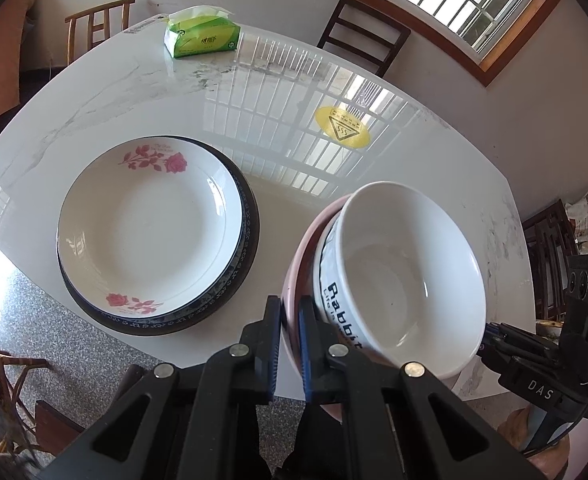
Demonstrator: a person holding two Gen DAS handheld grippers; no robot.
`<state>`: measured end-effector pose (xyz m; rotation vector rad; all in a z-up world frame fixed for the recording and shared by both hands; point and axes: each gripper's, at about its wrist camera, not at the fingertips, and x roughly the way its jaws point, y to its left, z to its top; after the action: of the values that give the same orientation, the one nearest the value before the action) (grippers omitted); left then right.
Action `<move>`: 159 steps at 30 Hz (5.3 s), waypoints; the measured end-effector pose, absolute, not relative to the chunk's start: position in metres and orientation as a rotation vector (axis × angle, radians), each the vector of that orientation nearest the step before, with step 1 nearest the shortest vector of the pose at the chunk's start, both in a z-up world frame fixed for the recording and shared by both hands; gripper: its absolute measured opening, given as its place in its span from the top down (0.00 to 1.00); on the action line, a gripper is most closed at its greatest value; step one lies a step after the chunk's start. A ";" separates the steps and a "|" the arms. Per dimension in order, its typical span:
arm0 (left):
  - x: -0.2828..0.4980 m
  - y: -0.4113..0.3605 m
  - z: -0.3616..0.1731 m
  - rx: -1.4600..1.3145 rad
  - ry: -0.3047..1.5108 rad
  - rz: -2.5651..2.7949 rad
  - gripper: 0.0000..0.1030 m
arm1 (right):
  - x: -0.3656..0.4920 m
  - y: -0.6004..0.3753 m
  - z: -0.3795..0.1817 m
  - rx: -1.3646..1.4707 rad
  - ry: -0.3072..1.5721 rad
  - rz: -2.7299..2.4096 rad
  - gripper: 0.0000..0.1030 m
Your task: Organize plates and bowls
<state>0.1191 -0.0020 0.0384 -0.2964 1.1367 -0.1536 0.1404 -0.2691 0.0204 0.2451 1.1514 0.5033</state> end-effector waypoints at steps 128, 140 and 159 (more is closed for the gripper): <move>-0.085 0.031 0.182 0.015 0.162 0.249 0.15 | 0.037 -0.209 0.091 0.211 0.394 0.558 0.02; -0.109 0.012 0.203 -0.017 0.166 0.127 0.00 | 0.020 -0.231 0.091 0.252 0.375 0.554 0.01; -0.071 0.022 0.157 -0.061 0.326 0.133 0.00 | 0.014 -0.246 0.067 0.237 0.416 0.497 0.00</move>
<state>-0.0709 0.0222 0.1572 -0.0607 0.3265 0.1329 0.0138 -0.2456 0.0671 0.2366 0.4160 0.4968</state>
